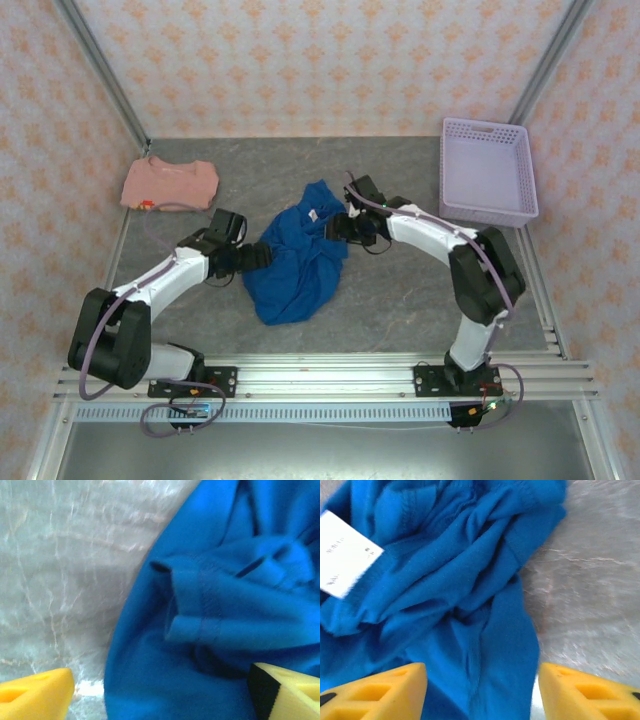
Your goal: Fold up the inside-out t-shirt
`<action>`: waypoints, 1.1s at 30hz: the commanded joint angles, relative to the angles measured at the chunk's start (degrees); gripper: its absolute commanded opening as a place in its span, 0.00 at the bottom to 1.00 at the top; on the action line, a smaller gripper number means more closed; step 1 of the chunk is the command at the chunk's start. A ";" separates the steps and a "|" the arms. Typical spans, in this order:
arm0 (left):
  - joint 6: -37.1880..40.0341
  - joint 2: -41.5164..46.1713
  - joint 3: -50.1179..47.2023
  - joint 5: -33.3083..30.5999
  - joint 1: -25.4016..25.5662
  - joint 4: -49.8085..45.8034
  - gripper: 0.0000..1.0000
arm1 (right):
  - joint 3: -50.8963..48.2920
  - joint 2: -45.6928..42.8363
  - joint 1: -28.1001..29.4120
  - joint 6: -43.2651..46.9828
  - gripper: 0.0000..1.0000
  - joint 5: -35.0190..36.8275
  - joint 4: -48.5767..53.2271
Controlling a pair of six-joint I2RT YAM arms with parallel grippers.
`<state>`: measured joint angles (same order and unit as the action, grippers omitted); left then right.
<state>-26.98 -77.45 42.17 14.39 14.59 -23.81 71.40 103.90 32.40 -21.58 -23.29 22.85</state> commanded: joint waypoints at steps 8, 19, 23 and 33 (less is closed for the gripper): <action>-2.23 -3.08 6.61 4.64 -0.08 9.46 0.09 | 1.85 -6.01 -3.04 -0.13 0.00 -2.25 -4.10; -5.52 24.23 18.60 -2.42 -0.09 14.77 0.00 | 8.27 -37.74 -6.74 4.61 0.00 1.62 -14.32; -6.75 21.08 20.61 1.03 0.25 13.15 0.13 | 19.33 -31.47 -6.29 3.02 0.00 -5.23 -8.75; -2.30 20.07 19.73 -10.46 0.89 0.79 0.53 | 29.63 -17.96 2.82 7.30 0.00 -11.89 8.88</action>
<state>-32.05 -59.61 61.01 10.70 15.03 -17.43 103.11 85.19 32.86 -15.33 -31.57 26.09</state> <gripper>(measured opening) 0.516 0.045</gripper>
